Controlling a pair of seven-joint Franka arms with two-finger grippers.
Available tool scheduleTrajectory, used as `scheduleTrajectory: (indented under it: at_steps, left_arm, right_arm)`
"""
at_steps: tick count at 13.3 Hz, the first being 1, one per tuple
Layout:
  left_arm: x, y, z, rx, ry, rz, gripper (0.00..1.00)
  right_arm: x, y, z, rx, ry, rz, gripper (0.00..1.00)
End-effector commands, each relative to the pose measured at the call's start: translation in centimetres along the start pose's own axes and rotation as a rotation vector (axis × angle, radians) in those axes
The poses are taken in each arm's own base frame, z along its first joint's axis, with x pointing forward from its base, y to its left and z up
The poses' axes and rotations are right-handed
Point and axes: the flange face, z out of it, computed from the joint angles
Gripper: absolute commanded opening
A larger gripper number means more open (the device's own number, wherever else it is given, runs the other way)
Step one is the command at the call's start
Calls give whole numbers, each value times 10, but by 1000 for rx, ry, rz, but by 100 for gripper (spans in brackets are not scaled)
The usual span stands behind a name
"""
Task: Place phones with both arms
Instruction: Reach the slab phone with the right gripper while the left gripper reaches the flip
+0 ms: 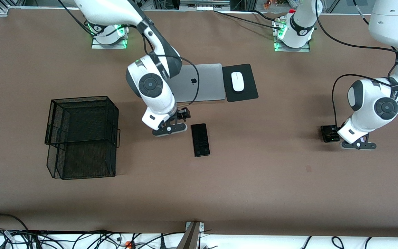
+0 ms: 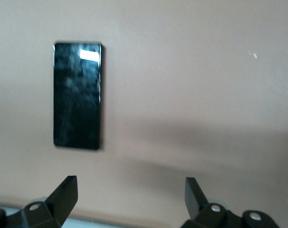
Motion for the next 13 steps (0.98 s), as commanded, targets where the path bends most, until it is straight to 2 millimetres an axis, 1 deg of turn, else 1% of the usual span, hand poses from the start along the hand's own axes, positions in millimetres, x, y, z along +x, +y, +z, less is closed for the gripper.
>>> scheduleTrajectory:
  at_steps: [1, 2, 3, 4, 5, 6, 8, 9, 10, 13]
  left_arm:
    - [-13, 4, -5, -79, 41, -111, 100]
    - [-13, 3, -5, -86, 40, -123, 100]
    - [-15, 4, -2, -87, 37, -123, 100]
    - [-20, 5, 3, -85, 51, -125, 100]
    - [-23, 6, 7, -83, 63, -127, 100]
    - [-25, 6, 11, -83, 63, -127, 100]
    - [-26, 6, 15, -83, 60, -128, 100]
    - [-29, 1, 19, -82, 60, -140, 100]
    - [-30, -2, 23, -80, 64, -145, 100]
    - [-32, -2, 32, -78, 73, -148, 100]
  right_arm:
    - [13, -2, -12, 32, 62, 6, 100]
    - [14, -3, -20, 37, 74, 4, 100]
    - [17, -1, -38, 47, 97, 11, 100]
    - [17, -3, -49, 52, 111, 9, 100]
    - [18, -1, -57, 51, 119, 13, 100]
    - [18, 0, -69, 57, 135, 34, 100]
    - [20, 2, -73, 46, 147, 94, 100]
    - [25, 15, -82, 30, 167, 110, 100]
    - [26, 21, -85, 22, 170, 123, 100]
    - [32, 31, -88, 29, 179, 162, 100]
